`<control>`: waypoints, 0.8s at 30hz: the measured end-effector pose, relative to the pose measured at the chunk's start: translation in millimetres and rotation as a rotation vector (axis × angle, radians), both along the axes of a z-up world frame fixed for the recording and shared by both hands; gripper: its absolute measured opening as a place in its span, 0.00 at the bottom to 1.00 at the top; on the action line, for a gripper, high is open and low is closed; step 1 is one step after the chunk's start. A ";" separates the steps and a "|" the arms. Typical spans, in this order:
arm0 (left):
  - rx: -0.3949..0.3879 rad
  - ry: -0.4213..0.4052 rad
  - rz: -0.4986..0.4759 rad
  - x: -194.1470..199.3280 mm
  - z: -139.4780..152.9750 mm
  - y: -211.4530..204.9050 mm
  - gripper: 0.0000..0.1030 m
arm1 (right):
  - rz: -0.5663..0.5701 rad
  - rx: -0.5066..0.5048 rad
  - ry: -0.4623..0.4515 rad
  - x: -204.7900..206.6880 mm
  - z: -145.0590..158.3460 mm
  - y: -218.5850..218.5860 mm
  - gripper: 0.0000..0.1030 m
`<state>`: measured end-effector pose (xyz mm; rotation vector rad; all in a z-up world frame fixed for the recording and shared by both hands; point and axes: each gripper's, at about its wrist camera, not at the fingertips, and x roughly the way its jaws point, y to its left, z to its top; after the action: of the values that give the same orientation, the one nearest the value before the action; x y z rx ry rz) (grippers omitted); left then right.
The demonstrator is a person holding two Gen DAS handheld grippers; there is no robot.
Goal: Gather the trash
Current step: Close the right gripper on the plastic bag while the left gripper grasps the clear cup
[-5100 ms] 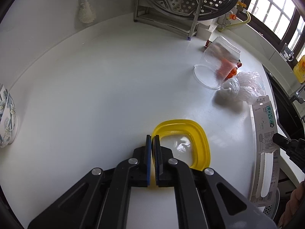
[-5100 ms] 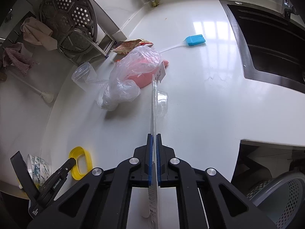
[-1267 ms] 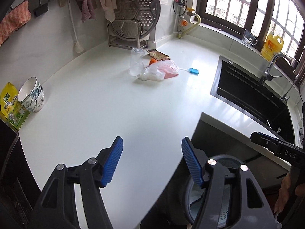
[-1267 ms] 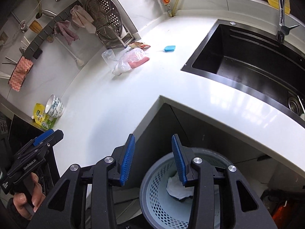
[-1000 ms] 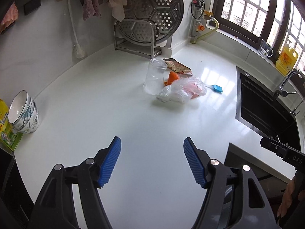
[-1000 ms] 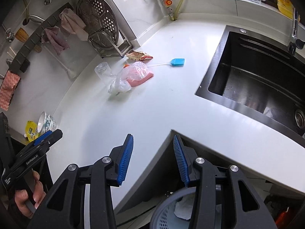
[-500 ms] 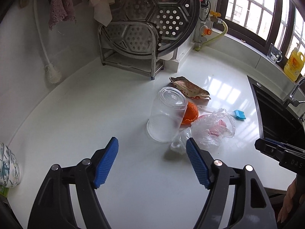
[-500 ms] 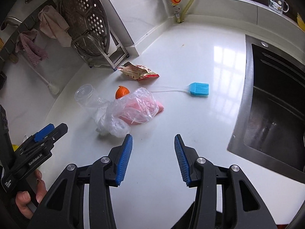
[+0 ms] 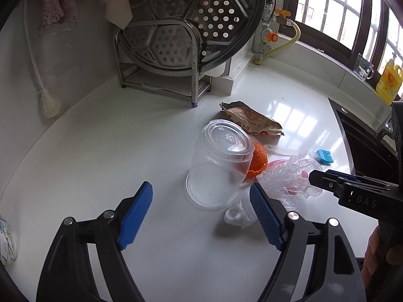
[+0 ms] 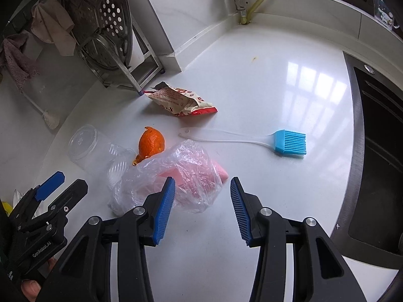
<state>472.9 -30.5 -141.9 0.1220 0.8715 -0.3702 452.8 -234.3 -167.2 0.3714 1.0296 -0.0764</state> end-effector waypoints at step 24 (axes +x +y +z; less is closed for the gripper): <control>0.027 -0.031 0.009 32.8 -16.4 -24.0 0.81 | -0.042 0.090 -0.031 -40.9 10.5 -19.1 0.02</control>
<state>505.7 -54.5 -158.3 0.1481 0.8464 -0.3480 411.8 -253.4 -156.7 0.4749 0.9969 -0.0615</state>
